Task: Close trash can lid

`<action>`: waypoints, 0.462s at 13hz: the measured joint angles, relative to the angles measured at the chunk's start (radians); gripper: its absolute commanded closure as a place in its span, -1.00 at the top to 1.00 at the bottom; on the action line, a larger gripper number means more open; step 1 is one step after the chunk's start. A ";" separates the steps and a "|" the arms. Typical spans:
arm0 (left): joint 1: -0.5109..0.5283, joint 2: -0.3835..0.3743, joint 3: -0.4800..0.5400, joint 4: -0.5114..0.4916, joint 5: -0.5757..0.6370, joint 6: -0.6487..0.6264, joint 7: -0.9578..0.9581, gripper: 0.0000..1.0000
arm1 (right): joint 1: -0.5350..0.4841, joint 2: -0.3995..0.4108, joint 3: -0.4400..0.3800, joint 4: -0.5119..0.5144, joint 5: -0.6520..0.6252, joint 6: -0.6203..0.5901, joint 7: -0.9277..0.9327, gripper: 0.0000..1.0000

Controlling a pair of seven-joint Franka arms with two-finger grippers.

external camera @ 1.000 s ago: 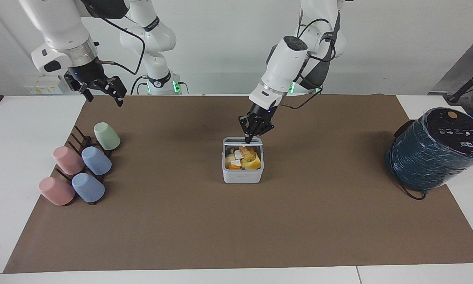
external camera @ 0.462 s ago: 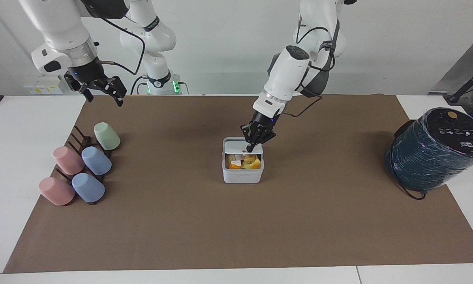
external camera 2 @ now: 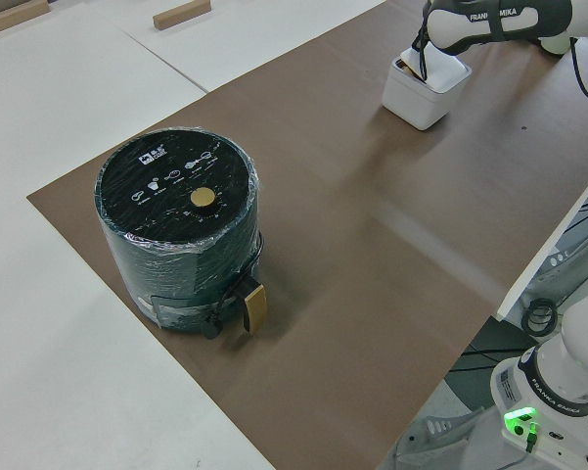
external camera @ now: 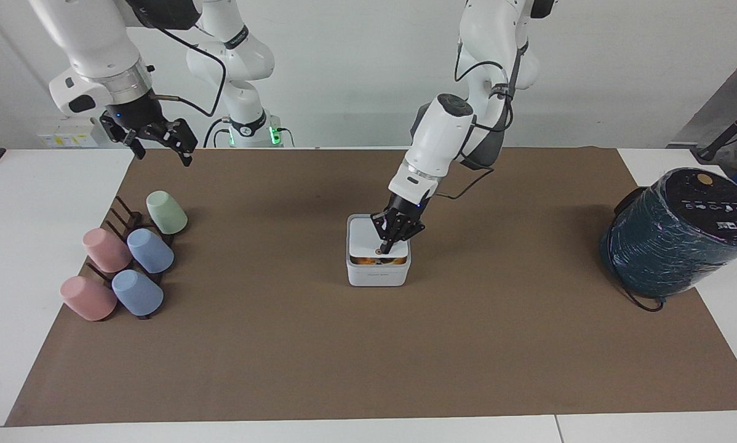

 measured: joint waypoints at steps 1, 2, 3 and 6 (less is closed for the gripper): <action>0.000 0.007 0.000 0.000 0.000 0.011 0.000 -1.00 | 0.000 0.000 0.000 0.000 0.000 0.000 0.000 1.00; 0.000 0.016 -0.001 0.000 0.000 0.026 0.000 -1.00 | 0.000 0.000 0.000 0.000 0.000 0.000 0.000 1.00; 0.000 0.028 -0.001 0.000 0.000 0.037 0.000 -1.00 | 0.000 0.000 0.000 0.000 0.000 0.000 0.000 1.00; 0.000 0.040 -0.001 0.003 0.000 0.054 0.000 -1.00 | 0.000 0.000 0.000 0.000 0.000 0.000 0.000 1.00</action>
